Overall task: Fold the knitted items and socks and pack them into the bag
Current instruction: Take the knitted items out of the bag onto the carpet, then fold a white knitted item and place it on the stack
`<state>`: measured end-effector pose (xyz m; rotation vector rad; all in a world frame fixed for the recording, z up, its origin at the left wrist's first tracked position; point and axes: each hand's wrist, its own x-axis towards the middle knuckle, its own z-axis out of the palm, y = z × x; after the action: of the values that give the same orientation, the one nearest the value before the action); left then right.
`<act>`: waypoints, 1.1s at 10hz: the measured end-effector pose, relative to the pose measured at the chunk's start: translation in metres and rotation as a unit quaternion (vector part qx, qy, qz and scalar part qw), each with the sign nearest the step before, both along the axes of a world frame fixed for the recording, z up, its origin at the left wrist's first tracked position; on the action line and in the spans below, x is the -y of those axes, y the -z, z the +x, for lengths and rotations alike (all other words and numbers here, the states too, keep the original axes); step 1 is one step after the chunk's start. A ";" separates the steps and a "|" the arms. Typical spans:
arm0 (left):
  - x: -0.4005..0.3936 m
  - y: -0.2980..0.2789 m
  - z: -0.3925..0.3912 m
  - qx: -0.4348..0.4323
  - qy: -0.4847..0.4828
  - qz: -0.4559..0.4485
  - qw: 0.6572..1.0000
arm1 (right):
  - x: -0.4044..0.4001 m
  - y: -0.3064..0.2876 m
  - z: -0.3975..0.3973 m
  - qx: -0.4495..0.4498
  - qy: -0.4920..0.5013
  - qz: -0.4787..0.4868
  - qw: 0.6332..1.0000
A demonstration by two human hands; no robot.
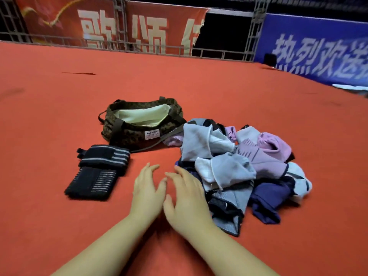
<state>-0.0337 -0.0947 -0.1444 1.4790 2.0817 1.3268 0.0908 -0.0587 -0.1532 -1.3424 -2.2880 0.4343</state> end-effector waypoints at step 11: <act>-0.031 -0.069 0.037 0.366 0.014 0.179 0.913 | 0.001 -0.089 0.047 -0.433 0.011 -0.091 0.897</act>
<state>0.0028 -0.0638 -0.0754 0.8824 1.3753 1.9411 0.1376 -0.0601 -0.0640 -0.9542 -1.5039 1.0185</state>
